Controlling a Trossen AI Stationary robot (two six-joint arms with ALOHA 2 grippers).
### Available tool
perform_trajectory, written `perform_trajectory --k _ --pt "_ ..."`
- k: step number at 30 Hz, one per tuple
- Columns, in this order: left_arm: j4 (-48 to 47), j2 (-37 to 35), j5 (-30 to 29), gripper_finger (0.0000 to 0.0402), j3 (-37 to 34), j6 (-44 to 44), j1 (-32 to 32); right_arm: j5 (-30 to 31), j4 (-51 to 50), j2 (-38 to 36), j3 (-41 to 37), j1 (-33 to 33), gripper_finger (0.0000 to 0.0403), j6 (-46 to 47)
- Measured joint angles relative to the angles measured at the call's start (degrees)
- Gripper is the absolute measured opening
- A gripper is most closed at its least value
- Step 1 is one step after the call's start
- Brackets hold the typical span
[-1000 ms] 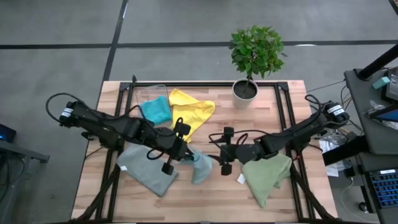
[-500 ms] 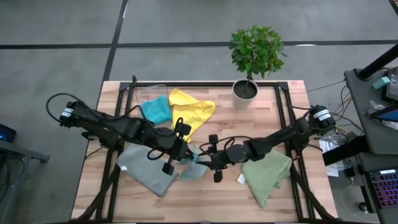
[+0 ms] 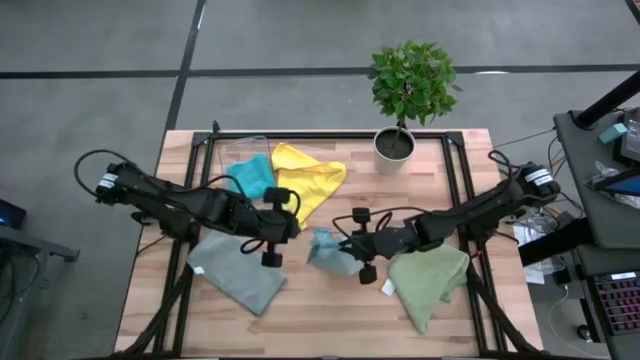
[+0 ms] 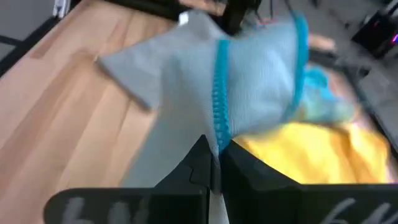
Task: Fold microfiber towels
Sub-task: Fold the light blue microfiber towel
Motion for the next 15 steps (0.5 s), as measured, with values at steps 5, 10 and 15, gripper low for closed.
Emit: perform_trajectory --k 5,10,15 --pt "-1.91 0.00 -4.58 0.0001 -0.11 -4.30 0.13 1.31 -3.74 -2.05 0.02 0.90 0.0013 2.33" --pt "1.61 0.48 -1.42 0.0000 -1.23 -5.02 0.07 7.32 -3.95 -2.26 0.00 3.05 0.0013 0.40" --pt "9.53 0.79 4.81 0.0000 -5.92 -5.04 0.07 12.70 -3.73 -2.28 -0.21 6.09 0.0013 -1.72"
